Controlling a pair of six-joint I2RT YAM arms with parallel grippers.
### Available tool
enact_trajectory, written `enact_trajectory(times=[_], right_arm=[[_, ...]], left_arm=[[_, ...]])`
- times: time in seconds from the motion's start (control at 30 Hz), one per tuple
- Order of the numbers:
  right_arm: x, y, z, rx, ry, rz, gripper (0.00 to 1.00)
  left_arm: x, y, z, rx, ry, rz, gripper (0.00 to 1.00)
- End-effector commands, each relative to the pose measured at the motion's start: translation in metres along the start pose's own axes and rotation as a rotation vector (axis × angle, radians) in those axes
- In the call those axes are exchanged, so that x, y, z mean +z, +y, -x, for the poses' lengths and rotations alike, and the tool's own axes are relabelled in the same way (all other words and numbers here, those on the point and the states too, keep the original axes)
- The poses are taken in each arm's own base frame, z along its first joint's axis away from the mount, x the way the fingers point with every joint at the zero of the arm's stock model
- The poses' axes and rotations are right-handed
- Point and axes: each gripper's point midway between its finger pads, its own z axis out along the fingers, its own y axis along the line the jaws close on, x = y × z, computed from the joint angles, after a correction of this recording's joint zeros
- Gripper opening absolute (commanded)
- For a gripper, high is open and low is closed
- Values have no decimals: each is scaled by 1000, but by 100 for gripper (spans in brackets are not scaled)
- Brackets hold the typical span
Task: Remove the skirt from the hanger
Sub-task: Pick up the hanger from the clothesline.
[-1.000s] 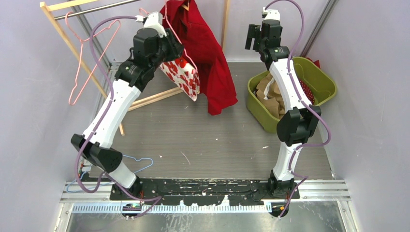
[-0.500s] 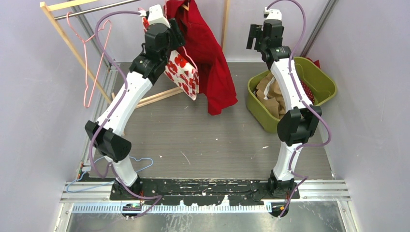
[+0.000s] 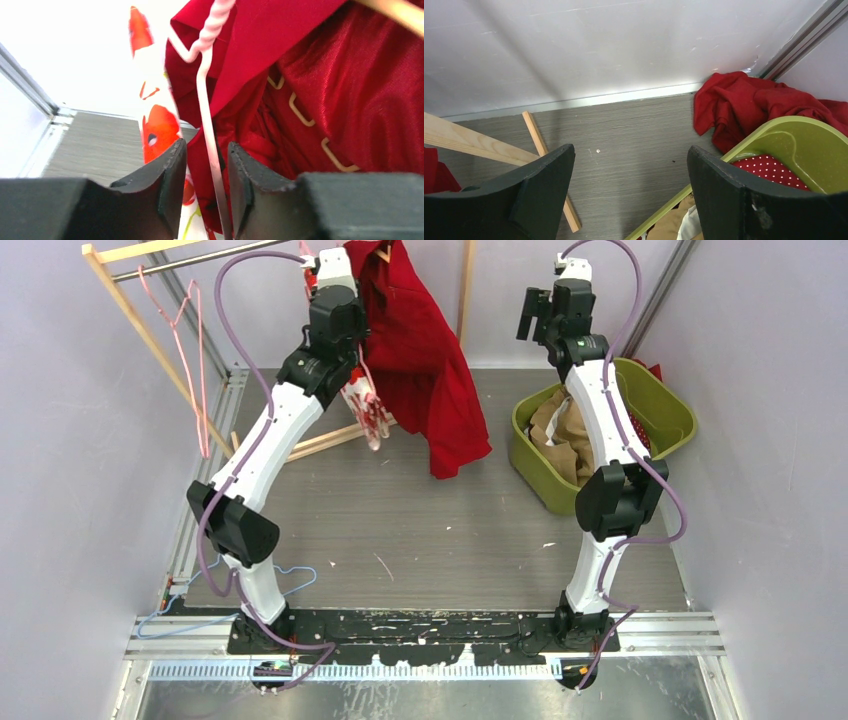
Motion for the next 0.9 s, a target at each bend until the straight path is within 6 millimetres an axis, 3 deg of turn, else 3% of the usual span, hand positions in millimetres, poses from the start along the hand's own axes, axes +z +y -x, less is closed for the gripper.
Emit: enact_trajectory(times=[0.0,0.13,0.3,0.43,0.53,0.63,0.73,0.87], right_arm=[[-8,6,31,44,-79,32,87],[-10,11,33,66,-80,58,86],[-14,12,35,72,-84,66,86],[-18,9,34,63,-83,63,86],[-21,6,35,61,-84,60,86],[-23,3,34,64,-83,58,86],[-23,2,33,67,-80,58,86],[-22,3,27,70,-68,59,86]], left_arm=[[-26,22,41,54,-82,42,34],[-24,33,44,133,-108,81,19],[-4,47,30,163,-86,110,26],[10,54,16,145,-32,89,24],[18,58,8,132,-1,64,1],[23,52,3,113,2,-11,0],[23,47,7,88,-33,-67,0],[10,46,40,58,-152,-94,0]])
